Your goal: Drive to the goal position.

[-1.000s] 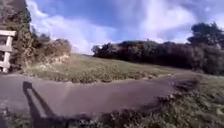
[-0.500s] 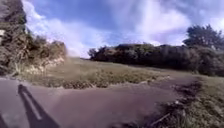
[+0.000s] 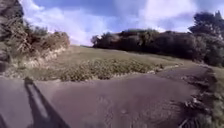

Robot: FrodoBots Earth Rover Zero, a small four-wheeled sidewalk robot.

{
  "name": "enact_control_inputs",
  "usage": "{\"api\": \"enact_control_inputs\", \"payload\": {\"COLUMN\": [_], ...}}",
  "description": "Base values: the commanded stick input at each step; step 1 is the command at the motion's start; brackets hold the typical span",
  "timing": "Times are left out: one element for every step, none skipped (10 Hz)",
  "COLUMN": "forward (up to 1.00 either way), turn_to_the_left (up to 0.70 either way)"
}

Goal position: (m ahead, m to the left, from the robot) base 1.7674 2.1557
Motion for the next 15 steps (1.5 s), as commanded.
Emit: {"api": "enact_control_inputs", "payload": {"forward": [0.7,0.7,0.7,0.7,0.7,0.7,0.7,0.7,0.7,0.7,0.7,0.7,0.0,0.0,0.0], "turn_to_the_left": [0.0,0.0,0.0,0.0,0.0,0.0,0.0,0.0,0.0,0.0,0.0,0.0,0.0,0.0,-0.67]}}
